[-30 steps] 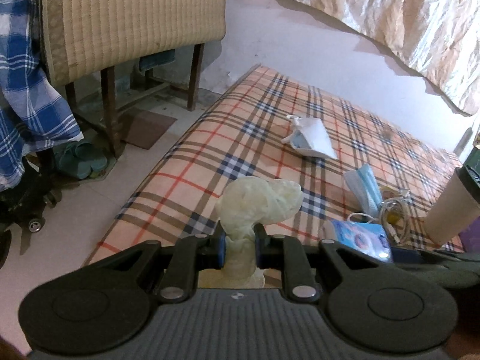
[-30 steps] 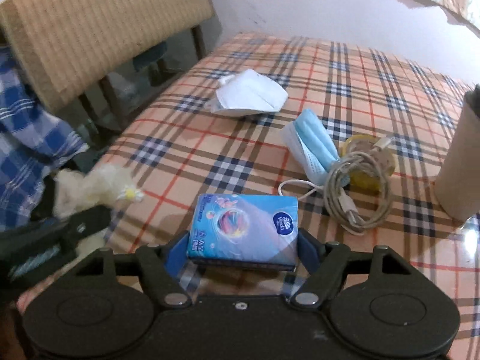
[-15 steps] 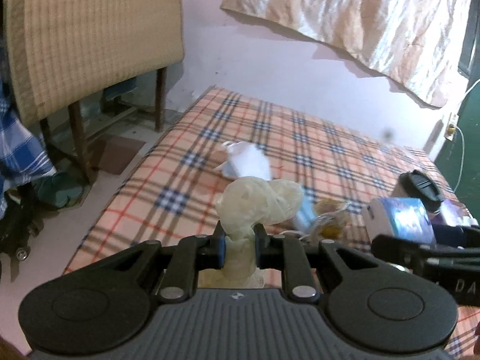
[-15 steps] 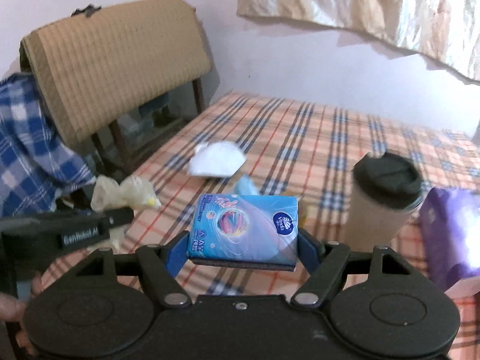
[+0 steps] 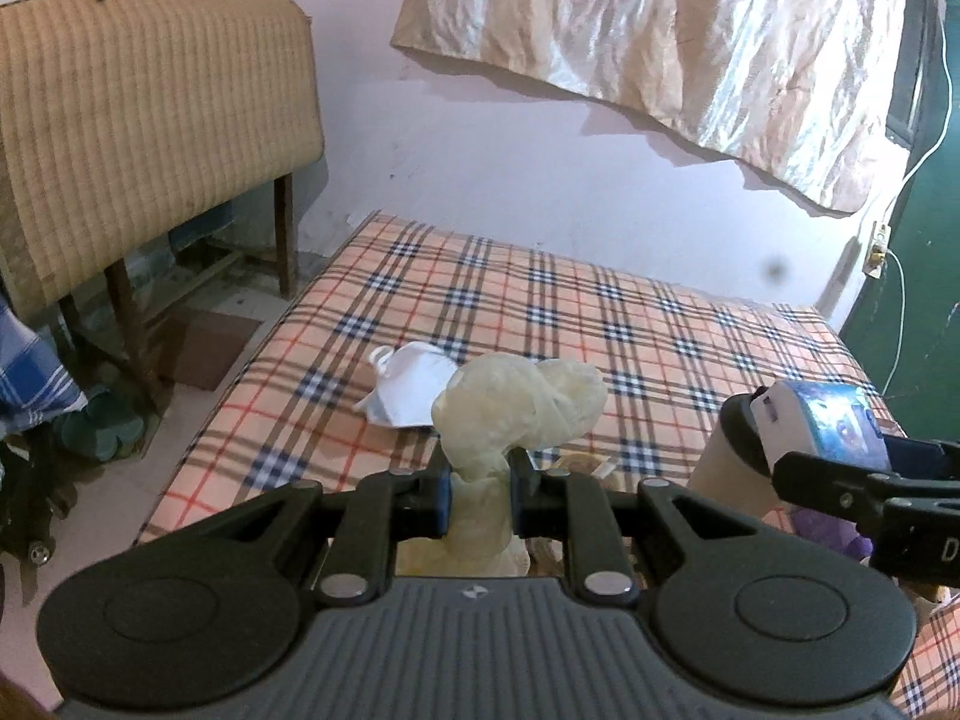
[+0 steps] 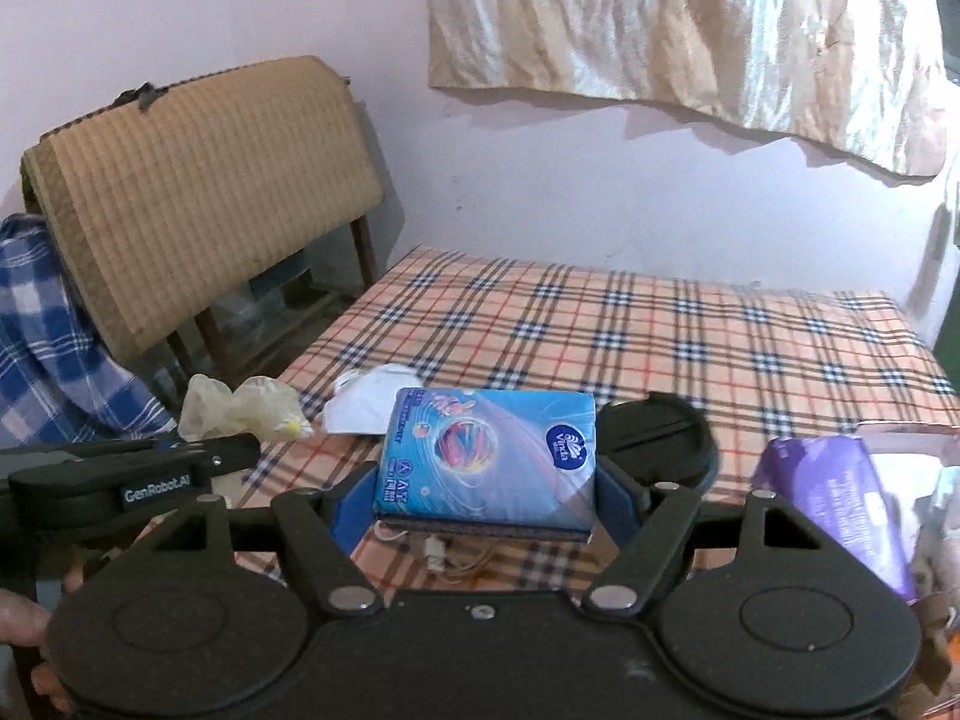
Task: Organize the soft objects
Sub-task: 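Carry the yellow gloves and blue tissue pack over to the tray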
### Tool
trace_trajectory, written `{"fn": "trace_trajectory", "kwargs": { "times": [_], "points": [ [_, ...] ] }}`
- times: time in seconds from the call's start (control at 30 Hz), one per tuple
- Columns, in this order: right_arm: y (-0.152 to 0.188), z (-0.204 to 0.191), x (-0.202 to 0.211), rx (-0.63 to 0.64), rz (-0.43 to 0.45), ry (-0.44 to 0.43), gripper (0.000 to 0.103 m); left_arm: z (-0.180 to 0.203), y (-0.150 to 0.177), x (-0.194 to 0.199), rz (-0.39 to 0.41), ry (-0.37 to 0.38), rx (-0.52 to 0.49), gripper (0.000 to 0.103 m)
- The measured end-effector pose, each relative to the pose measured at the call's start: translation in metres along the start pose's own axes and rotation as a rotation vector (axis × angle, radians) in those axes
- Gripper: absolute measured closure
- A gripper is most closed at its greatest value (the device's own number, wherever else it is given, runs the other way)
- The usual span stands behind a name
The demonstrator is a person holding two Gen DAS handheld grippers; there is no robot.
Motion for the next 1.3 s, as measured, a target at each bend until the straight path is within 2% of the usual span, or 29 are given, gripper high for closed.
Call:
{"fn": "trace_trajectory", "kwargs": {
  "times": [0.47,1.3],
  "points": [
    [-0.011,0.030,0.007,-0.021,0.018,0.027,0.015,0.037,-0.010,-0.005,-0.008,0.032,-0.045,0.083],
    [-0.021,0.068,0.016,-0.035,0.035,0.064,0.015,0.076,-0.012,-0.010,-0.021,0.081,-0.068,0.083]
  ]
}}
Point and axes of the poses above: each gripper's, at about its wrist camera, not at the fingertips, and x roughly against the way its jaws point, z to its right, y to its underside, the point moved 9 cm from there along -x, roughly the way its jaws point, and after that the axes turned 11 degrees about z, right-handed, at the moved point
